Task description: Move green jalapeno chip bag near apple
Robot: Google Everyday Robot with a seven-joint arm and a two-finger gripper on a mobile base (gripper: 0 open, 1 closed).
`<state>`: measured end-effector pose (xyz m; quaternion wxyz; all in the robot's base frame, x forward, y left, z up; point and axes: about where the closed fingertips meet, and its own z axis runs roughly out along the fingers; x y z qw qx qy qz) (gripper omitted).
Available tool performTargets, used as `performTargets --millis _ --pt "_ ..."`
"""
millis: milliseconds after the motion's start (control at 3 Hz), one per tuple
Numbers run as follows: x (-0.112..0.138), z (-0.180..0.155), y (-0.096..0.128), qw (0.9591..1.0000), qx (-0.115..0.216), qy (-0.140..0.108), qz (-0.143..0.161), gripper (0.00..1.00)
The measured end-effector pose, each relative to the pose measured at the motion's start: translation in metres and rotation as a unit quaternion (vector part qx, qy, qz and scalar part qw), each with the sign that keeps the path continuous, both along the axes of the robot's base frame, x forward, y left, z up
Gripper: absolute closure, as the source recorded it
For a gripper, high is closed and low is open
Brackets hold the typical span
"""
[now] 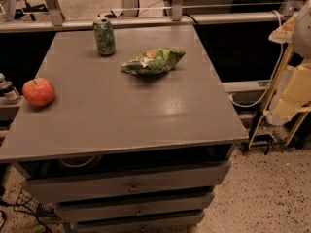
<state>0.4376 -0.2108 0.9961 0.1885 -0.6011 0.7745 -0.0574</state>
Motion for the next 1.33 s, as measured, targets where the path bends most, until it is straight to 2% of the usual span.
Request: performTargets --millis 333,667,1000,1333 --pt "0.001 0.000 0.002 1.0000 0.002 -0.002 0.003 0.00" --pt "0.029 -0.004 0.050 0.9971 0.041 -0.033 0.055 0.00" --pt "0.064 -0.018 0.154 0.9812 0.117 -0.073 0.135 0.00" --pt "0.075 -0.029 0.209 0.9693 0.134 -0.086 0.187 0.00"
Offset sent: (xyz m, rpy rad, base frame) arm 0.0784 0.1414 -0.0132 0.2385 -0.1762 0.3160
